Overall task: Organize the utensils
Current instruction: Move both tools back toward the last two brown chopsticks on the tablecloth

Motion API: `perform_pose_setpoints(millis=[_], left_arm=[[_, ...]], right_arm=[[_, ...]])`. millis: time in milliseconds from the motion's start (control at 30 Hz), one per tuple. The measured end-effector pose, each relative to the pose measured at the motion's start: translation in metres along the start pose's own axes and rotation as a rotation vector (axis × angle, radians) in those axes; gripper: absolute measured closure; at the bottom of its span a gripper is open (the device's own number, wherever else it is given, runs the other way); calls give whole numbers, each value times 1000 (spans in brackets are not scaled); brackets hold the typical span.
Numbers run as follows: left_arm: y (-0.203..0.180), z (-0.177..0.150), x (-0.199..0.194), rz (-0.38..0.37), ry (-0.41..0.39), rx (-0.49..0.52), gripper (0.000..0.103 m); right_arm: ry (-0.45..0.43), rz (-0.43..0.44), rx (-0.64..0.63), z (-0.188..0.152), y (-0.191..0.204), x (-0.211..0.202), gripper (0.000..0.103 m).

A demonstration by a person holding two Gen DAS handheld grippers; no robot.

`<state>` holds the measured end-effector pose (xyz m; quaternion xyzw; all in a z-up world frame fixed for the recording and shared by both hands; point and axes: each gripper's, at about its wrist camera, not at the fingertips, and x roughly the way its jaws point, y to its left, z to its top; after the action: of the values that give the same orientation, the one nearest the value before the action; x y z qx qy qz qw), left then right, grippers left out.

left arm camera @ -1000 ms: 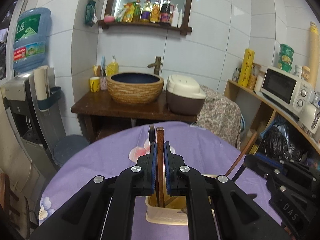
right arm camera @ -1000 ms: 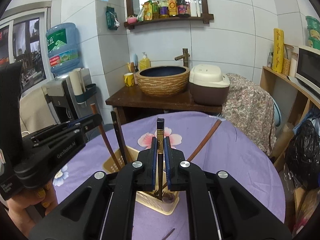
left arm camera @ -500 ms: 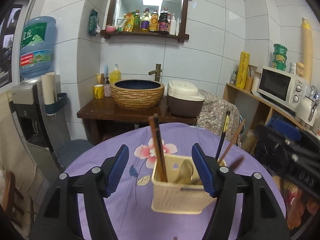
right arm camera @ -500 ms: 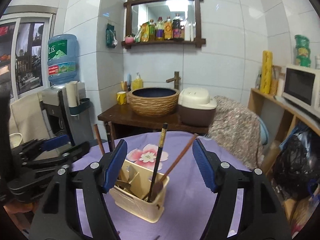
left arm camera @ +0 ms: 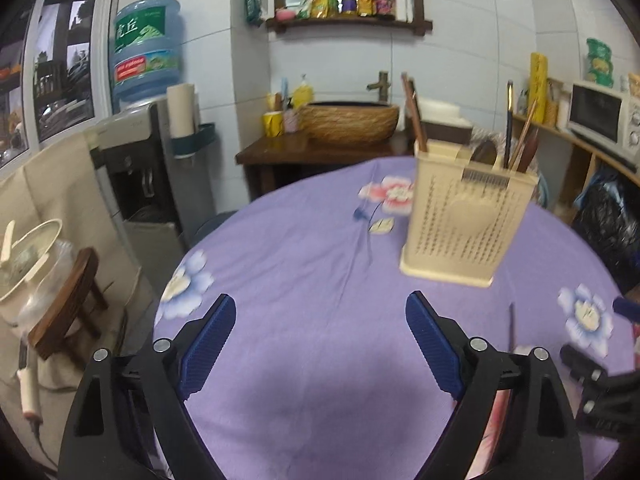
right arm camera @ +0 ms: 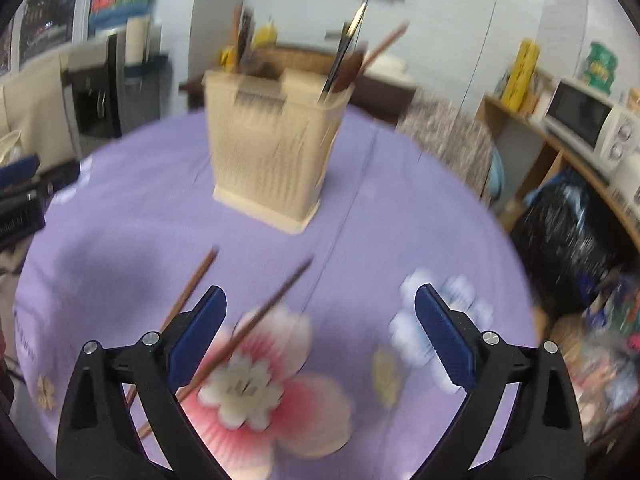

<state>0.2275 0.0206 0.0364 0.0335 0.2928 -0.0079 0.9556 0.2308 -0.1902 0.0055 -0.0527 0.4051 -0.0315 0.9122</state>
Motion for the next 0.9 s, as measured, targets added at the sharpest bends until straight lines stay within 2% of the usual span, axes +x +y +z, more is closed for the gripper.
perform_pose_setpoints(millis=[167, 300, 567, 700, 900], left_arm=[[12, -21, 1, 43, 34, -15, 15], [19, -31, -5, 41, 40, -38, 14], [15, -39, -2, 31, 55, -32, 12], [11, -41, -2, 19, 62, -28, 12], [7, -45, -2, -2, 78, -21, 12]], right_arm=[[102, 35, 34, -25, 21, 16, 9], [156, -3, 14, -33, 36, 25, 9], [195, -18, 4, -38, 52, 31, 9], [202, -43, -4, -38, 40, 33, 9], [225, -90, 38, -48, -13, 32, 9]])
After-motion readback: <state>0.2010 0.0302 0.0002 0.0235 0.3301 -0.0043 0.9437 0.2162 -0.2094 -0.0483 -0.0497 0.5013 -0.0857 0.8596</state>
